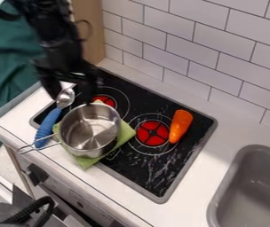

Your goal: Move the blue spoon on the right burner

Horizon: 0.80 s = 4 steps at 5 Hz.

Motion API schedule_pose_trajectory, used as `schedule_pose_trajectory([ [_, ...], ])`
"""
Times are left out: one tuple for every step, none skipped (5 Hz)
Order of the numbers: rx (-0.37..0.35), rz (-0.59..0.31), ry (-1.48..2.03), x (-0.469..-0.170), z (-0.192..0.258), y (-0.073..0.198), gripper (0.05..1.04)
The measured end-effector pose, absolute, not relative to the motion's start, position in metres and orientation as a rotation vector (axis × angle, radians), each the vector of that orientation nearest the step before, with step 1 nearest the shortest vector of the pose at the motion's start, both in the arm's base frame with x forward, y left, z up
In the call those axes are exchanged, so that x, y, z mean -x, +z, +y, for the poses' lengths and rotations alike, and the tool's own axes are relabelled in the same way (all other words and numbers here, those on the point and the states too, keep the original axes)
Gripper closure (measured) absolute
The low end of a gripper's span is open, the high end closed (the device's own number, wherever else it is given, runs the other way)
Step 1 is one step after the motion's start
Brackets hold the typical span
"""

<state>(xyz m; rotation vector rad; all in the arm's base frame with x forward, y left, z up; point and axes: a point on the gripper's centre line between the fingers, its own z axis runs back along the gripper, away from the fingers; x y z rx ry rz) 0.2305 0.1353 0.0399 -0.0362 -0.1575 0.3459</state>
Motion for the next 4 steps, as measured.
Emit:
schedule_pose_trajectory([
  [0.025,-0.093,0.42,-0.223,0.176,0.015,0.073],
  [0.05,-0.079,0.51,-0.216,0.208,-0.013,0.073],
  [0.044,-0.056,0.543,-0.216,0.221,-0.028,0.073],
  [0.034,-0.047,0.535,-0.218,0.223,-0.032,0.073],
])
